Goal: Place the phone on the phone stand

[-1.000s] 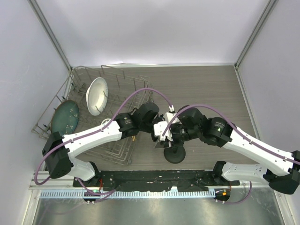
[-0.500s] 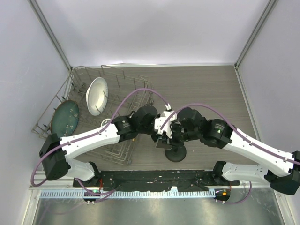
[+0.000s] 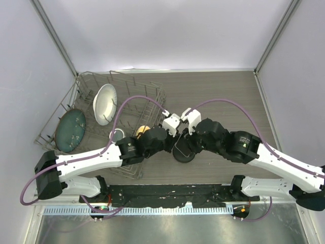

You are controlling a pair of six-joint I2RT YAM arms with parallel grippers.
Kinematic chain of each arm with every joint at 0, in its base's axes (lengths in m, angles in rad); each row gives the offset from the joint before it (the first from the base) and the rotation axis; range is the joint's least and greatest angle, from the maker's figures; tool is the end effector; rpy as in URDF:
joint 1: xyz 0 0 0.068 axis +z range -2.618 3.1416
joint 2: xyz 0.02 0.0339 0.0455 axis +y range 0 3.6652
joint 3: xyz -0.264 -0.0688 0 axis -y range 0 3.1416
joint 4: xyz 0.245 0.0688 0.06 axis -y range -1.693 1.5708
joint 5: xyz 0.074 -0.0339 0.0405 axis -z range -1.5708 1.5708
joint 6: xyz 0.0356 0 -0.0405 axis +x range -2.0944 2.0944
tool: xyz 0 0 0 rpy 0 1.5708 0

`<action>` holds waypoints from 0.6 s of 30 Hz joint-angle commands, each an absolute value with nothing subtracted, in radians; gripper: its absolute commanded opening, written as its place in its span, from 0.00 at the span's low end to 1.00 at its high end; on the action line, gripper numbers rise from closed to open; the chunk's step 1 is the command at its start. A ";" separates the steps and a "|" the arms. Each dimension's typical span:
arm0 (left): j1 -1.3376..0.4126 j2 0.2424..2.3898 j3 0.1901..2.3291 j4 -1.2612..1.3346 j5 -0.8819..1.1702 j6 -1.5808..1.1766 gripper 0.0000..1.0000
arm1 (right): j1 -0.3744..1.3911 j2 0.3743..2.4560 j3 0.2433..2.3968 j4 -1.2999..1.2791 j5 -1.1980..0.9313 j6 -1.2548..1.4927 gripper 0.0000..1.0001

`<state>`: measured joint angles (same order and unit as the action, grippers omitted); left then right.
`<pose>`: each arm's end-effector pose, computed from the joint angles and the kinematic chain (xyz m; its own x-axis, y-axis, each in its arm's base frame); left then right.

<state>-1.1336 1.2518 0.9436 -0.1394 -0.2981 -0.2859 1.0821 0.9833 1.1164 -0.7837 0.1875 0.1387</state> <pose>0.1307 -0.2549 0.3003 -0.3884 0.1944 -0.9007 0.6716 0.7290 -0.1323 0.0975 0.1693 0.3592 -0.3919 -0.4478 -0.8037 -0.7509 0.6605 -0.0018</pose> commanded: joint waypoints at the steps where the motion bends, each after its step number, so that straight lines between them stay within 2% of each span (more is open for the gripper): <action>1: -1.089 1.223 0.982 -0.129 -0.770 -0.350 0.00 | 1.141 0.998 1.196 -1.148 0.448 0.379 0.00; 11: -1.140 1.249 1.055 -0.284 -0.838 -0.426 0.00 | 1.256 1.225 1.291 -1.399 0.813 0.725 0.00; 14: -1.158 1.233 1.048 -0.288 -0.769 -0.451 0.00 | 1.250 1.177 1.266 -1.258 0.767 0.689 0.00; 18: -1.160 1.243 1.057 -0.356 -0.712 -0.508 0.00 | 1.244 1.183 1.229 -1.194 0.701 0.666 0.00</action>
<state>-1.1915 1.2854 0.9947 -0.2733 -0.5007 -0.4355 1.2625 1.2079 1.2728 -0.9737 0.6033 0.6464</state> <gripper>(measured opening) 0.159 0.212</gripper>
